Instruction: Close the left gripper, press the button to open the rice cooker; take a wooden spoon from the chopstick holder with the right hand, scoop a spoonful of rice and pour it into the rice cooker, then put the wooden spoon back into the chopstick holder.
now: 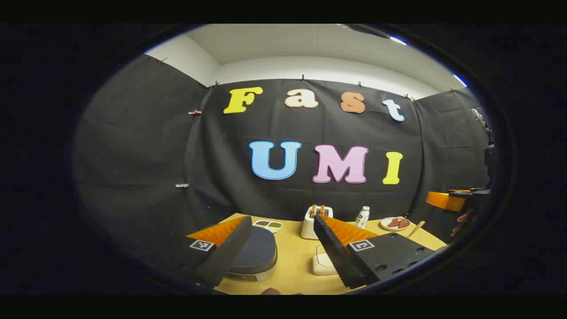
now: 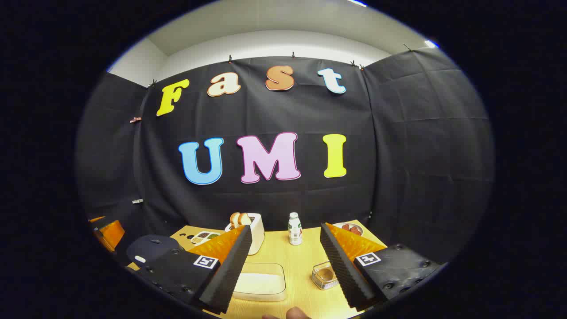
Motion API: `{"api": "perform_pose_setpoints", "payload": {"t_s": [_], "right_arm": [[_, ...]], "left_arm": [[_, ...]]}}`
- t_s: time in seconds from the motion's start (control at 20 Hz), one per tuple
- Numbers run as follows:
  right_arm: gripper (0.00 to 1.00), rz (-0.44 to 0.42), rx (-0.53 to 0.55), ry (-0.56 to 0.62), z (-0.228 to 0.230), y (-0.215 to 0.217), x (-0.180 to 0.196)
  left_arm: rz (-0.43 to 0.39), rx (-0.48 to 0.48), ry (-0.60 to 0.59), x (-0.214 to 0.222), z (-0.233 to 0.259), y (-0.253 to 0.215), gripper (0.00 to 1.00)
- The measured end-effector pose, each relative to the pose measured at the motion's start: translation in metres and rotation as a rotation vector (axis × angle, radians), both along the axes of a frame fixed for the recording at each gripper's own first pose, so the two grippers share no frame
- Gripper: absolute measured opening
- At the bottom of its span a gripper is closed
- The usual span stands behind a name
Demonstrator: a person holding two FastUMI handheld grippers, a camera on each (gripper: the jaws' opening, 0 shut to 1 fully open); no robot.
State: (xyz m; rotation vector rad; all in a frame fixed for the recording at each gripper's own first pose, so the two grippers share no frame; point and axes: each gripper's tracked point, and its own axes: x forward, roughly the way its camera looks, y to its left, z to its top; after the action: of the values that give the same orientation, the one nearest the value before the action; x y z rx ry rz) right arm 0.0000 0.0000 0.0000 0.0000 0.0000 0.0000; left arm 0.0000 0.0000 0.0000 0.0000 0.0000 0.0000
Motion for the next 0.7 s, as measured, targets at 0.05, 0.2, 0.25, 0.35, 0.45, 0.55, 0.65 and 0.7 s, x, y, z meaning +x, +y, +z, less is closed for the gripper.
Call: {"api": "perform_pose_setpoints", "payload": {"t_s": [0.05, 0.2, 0.25, 0.35, 0.45, 0.55, 0.65, 0.7], "right_arm": [[0.96, 0.003, 0.005, 0.002, 0.000, 0.001, 0.000], [1.00, 0.013, 0.004, -0.008, 0.003, 0.003, 0.001], [0.96, 0.017, -0.002, -0.007, 0.003, 0.004, 0.001], [0.96, 0.020, -0.003, -0.002, 0.001, 0.004, 0.002], [0.96, 0.025, 0.003, 0.003, 0.000, 0.006, 0.002], [0.96, 0.030, 0.001, 0.003, -0.001, 0.006, 0.001], [0.96, 0.039, 0.006, 0.003, -0.001, 0.008, 0.001], [0.96, 0.041, 0.006, 0.002, -0.001, 0.009, 0.001]], "left_arm": [[0.001, 0.009, -0.003, 0.001, -0.001, -0.001, 0.98], [-0.002, 0.008, -0.003, 0.000, -0.001, -0.002, 0.94], [0.003, 0.007, 0.003, 0.001, -0.003, -0.001, 0.92], [0.022, 0.002, 0.009, 0.001, -0.005, 0.005, 0.91], [0.029, -0.013, 0.012, 0.003, -0.006, 0.006, 0.91], [0.032, -0.004, 0.026, 0.004, -0.012, 0.008, 0.94], [0.038, 0.000, 0.020, 0.004, -0.008, 0.011, 0.94], [0.037, 0.006, 0.017, 0.004, -0.006, 0.011, 0.94]]}}
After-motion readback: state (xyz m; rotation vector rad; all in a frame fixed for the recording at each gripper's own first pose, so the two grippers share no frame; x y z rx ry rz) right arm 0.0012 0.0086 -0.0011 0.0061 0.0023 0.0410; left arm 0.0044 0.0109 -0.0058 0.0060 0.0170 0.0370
